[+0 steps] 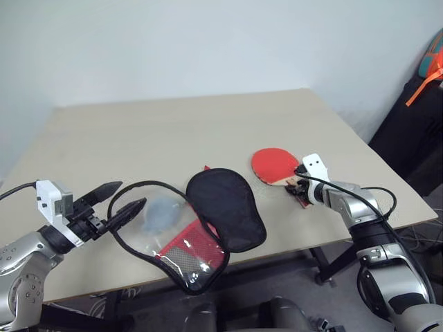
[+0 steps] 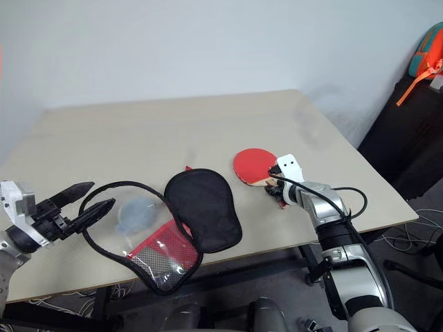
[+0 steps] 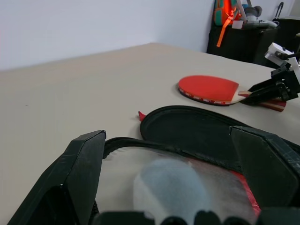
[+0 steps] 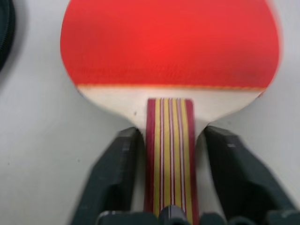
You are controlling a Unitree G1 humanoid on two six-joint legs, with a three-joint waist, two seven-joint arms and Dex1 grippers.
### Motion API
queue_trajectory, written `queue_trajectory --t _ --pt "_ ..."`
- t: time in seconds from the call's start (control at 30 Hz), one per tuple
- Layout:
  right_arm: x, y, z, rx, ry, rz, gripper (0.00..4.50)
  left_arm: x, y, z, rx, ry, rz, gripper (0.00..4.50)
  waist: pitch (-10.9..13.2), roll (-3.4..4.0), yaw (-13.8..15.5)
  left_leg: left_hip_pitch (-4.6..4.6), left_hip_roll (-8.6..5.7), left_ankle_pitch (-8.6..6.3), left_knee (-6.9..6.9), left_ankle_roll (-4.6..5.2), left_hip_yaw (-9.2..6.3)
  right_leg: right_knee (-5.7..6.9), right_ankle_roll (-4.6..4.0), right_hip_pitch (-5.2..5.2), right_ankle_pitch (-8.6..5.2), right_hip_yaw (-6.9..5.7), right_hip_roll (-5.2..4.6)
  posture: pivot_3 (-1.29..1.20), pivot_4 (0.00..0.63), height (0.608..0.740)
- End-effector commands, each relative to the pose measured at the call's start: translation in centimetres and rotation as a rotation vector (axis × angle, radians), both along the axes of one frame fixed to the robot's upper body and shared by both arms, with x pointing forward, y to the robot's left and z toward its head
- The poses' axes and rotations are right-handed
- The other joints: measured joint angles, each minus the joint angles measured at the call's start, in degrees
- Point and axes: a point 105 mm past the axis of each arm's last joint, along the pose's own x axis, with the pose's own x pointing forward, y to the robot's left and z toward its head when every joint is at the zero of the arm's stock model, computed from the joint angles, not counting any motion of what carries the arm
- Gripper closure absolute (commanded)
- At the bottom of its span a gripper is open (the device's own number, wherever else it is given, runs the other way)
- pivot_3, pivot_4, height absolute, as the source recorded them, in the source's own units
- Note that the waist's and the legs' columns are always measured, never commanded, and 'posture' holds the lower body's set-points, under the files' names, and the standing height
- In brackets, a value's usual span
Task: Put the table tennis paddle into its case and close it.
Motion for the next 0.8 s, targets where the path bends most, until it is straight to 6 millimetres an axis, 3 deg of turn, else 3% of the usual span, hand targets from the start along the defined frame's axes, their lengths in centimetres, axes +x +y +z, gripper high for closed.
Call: queue_trajectory --t 0.03,0.13,0.3,0.4,0.47,0.8 --pt "0.1 -0.2 0.5 -0.024 -0.020 -0.001 3.23 0.2 -0.4 1.1 0.021 -0.055 -0.006 0.00 0.0 0.00 0.0 0.00 0.00 0.00 0.00 0.00 -0.01 0.00 0.00 -0.01 0.00 0.00 -0.01 0.00 0.000 0.706" --pt "0.4 0.1 1.0 -0.002 -0.036 -0.011 3.23 0.3 -0.4 0.9 0.020 -0.053 -0.004 0.00 0.0 0.00 0.0 0.00 0.00 0.00 0.00 0.00 -0.05 0.01 0.00 -0.01 0.00 0.00 0.00 0.00 0.000 0.706" --pt "1.3 2.6 5.1 0.221 -0.103 -0.014 3.23 0.5 -0.4 1.0 0.019 -0.053 0.000 0.00 0.1 0.12 0.0 -0.05 0.00 0.01 -0.01 -0.02 -0.04 0.06 -0.01 -0.12 0.01 0.06 0.01 0.00 0.000 0.706" --pt "-1.4 8.0 9.2 0.444 -0.090 0.220 3.23 0.6 -0.4 0.9 0.018 -0.052 -0.001 0.00 0.2 0.27 -0.1 -0.10 0.02 0.04 -0.09 -0.07 0.01 0.08 -0.02 -0.26 0.01 0.16 0.10 0.00 0.000 0.706" --pt "-3.1 9.9 10.3 0.486 -0.075 0.305 3.23 0.7 -0.4 0.9 0.018 -0.051 0.000 0.00 0.2 0.30 -0.1 -0.11 0.10 0.03 -0.11 -0.14 0.02 0.06 -0.03 -0.30 0.02 0.23 0.26 0.00 0.000 0.706" --pt "-6.7 13.8 7.7 0.438 0.123 0.295 3.23 0.4 -0.5 0.5 0.010 -0.038 0.010 0.00 0.0 0.12 0.5 -0.09 0.23 0.03 -0.09 -0.25 -0.06 0.00 -0.15 -0.24 0.06 0.20 0.37 0.00 0.000 0.706"
